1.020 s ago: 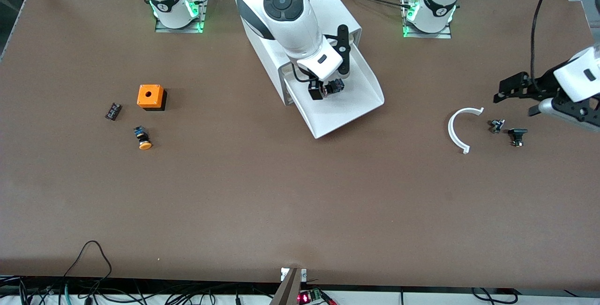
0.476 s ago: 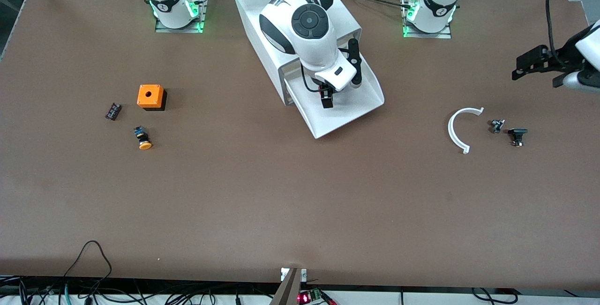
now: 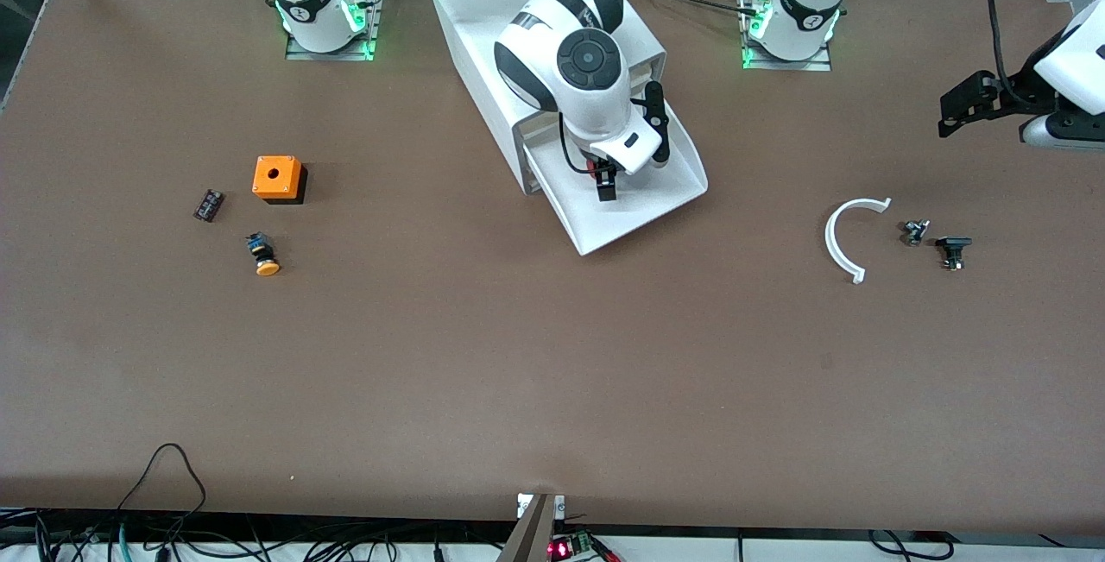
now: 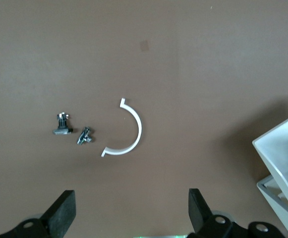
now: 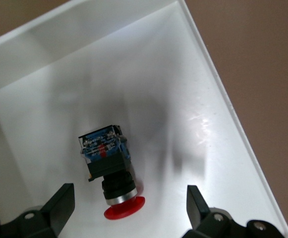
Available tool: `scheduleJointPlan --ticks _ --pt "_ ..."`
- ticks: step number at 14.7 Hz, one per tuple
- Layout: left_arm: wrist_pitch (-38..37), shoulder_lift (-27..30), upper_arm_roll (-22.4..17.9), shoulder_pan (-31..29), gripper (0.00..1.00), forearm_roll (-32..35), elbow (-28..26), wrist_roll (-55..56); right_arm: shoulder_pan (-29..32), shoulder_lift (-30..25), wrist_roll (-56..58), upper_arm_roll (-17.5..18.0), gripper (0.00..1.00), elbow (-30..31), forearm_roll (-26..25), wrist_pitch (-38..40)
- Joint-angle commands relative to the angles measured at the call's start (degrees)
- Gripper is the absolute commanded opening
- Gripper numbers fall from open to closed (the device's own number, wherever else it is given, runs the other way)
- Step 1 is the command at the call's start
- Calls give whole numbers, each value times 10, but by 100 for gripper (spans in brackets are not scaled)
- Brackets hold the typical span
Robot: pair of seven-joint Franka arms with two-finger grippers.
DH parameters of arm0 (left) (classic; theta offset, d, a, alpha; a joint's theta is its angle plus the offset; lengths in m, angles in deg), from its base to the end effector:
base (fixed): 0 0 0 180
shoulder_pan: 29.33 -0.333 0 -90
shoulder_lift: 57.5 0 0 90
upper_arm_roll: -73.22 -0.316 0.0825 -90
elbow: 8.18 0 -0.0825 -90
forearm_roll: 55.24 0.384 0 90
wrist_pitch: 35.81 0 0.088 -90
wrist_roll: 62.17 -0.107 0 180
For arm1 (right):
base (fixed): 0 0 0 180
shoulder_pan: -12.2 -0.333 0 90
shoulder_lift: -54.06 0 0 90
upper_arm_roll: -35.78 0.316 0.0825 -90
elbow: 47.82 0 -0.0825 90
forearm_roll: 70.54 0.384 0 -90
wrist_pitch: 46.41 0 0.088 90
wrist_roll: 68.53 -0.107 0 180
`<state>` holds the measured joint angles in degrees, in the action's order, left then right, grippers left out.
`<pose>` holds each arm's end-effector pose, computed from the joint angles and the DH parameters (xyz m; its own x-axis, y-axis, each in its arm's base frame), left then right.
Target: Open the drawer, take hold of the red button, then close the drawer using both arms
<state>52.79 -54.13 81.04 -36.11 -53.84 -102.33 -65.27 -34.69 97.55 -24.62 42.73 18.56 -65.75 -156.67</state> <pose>0.5328 -0.0092 0.6201 0.9967 -0.0710 -0.0403 -0.0723 -0.9969 -0.0303 0.4621 0.5975 0.3496 -0.0660 0.9909 0.1169 0.9906 0.0791 -0.1115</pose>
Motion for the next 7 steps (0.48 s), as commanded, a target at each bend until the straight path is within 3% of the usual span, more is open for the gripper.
scheduleJointPlan --ticks 1,7 --pt "21 8 1 2 100 11 -11 6 -7 12 7 -3 100 -25 -14 9" --pt "38 -5 -2 2 100 10 -10 -1 -18 24 8 -3 100 -26 -15 7"
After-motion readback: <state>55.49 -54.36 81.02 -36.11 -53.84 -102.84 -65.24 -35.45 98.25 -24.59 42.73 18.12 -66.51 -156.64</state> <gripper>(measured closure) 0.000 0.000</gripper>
